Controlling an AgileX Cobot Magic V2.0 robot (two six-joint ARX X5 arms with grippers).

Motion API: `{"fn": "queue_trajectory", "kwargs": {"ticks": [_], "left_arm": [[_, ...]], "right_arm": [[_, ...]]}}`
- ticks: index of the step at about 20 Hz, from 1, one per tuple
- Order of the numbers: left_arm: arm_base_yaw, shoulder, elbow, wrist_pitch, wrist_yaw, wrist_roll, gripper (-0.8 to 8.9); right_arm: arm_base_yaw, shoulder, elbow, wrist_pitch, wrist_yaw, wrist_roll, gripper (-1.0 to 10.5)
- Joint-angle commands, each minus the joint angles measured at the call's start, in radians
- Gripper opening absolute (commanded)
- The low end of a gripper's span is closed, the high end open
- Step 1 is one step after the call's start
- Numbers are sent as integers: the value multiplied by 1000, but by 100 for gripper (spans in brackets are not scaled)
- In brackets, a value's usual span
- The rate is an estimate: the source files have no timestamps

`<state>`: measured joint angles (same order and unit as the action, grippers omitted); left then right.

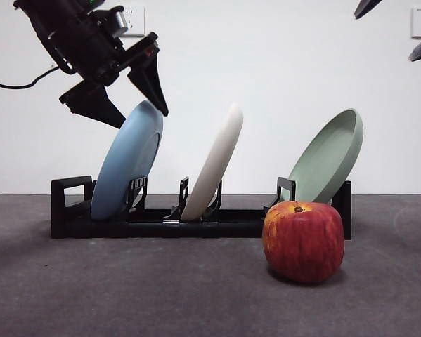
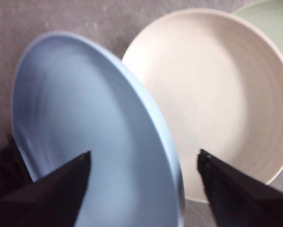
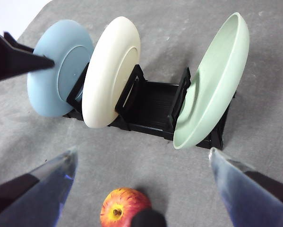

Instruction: Take the blue plate from the plate rack,put the plate on the table,take the apple from the table,put the apple in the plate

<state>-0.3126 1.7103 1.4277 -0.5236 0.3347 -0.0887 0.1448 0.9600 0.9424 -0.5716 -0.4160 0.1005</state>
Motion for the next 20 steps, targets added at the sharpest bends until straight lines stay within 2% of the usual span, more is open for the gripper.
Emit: {"fn": "queue_trajectory", "kwargs": {"ticks": [1,7,10,14,17,18,20], "left_arm": [[-7,7,-1,-4,0,46,-25],[-15,-16,7,-3,52,47,-7],[-18,-40,97,-69,96,40,-7],[-29,-59,351,-312,94,69,-7],[-50,-83,547,-579,82,179,-7],[-63,-98,584,-659,61,217,-7],[-116,-156,609,-792,-86,256,-7]], "right_arm": [[1,-1,3,5,0,8,473],[1,-1,3,5,2,14,473],[1,-1,3,5,2,15,473],[0,-1,3,5,2,14,473],[0,-1,3,5,2,14,473],[0,-1,3,5,2,14,473],[0,-1,3,6,2,14,472]]}}
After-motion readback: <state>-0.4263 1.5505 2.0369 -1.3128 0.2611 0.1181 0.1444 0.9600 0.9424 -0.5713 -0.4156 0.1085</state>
